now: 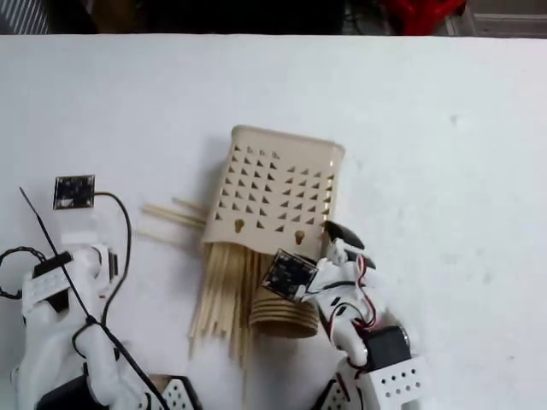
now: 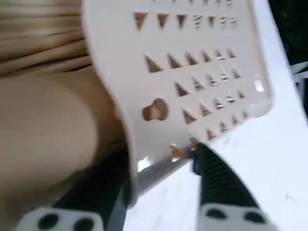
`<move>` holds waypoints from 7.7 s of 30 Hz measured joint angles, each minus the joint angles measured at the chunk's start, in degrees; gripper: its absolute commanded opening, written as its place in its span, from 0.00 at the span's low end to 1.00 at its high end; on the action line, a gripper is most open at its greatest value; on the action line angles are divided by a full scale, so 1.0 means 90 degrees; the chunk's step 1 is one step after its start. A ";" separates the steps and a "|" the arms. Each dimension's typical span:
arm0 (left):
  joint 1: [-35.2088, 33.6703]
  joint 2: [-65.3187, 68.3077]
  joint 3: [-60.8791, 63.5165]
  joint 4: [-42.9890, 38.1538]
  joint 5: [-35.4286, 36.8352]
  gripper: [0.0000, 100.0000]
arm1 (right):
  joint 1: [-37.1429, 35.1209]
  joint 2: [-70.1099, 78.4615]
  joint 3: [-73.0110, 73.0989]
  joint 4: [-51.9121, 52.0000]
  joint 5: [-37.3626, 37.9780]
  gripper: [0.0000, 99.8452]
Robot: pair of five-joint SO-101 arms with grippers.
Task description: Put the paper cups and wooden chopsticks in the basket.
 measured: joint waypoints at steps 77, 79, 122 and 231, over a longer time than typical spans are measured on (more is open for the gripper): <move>0.0000 0.0000 0.0000 0.0000 0.0000 0.13 | 0.1485 1.2015 -1.4125 0.5499 -0.2940 0.02; 0.0000 0.0000 0.0000 0.0000 0.0000 0.13 | 0.1661 1.2405 -1.4388 0.5490 -0.2940 0.02; 0.0000 0.0000 0.0029 0.0000 0.0000 0.13 | 0.0996 1.2054 -1.6147 0.5558 -0.3810 0.23; 0.0000 0.0000 0.0029 0.0000 0.0000 0.13 | 0.1446 0.7326 -1.0286 0.1651 -0.4816 0.02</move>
